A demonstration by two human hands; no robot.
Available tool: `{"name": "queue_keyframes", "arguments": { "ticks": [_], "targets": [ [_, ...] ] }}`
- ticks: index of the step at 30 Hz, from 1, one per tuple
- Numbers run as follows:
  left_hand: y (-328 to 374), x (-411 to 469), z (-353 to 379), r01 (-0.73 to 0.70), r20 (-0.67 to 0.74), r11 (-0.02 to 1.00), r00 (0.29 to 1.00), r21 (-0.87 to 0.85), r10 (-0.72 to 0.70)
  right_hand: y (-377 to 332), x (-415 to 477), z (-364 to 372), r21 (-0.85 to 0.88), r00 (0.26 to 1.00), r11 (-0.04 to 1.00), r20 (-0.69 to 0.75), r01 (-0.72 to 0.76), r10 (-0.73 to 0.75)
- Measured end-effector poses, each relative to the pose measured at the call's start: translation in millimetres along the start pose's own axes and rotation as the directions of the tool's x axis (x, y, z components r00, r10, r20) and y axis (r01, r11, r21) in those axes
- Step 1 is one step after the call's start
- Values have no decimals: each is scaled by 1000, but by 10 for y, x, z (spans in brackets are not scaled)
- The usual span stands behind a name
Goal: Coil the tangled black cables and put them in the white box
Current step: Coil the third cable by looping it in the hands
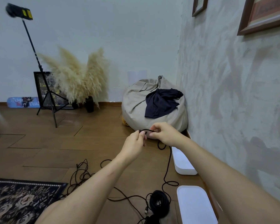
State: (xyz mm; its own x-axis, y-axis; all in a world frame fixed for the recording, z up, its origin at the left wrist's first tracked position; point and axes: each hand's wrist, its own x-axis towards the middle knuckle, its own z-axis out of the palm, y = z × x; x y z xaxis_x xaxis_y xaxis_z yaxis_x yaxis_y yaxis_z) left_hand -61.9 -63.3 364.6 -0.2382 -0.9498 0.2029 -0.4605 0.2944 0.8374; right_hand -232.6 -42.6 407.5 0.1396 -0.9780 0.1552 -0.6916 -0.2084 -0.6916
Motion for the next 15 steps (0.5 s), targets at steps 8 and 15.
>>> {"name": "queue_keyframes", "arguments": {
  "ticks": [8,15],
  "targets": [
    [-96,53,11,47,-85,999,995,6,-46,47,15,-1,97,998,994,42,-49,45],
    [-107,61,-26,57,-166,998,985,15,-54,-14,62,17,172,992,978,74,-115,104]
  ]
}}
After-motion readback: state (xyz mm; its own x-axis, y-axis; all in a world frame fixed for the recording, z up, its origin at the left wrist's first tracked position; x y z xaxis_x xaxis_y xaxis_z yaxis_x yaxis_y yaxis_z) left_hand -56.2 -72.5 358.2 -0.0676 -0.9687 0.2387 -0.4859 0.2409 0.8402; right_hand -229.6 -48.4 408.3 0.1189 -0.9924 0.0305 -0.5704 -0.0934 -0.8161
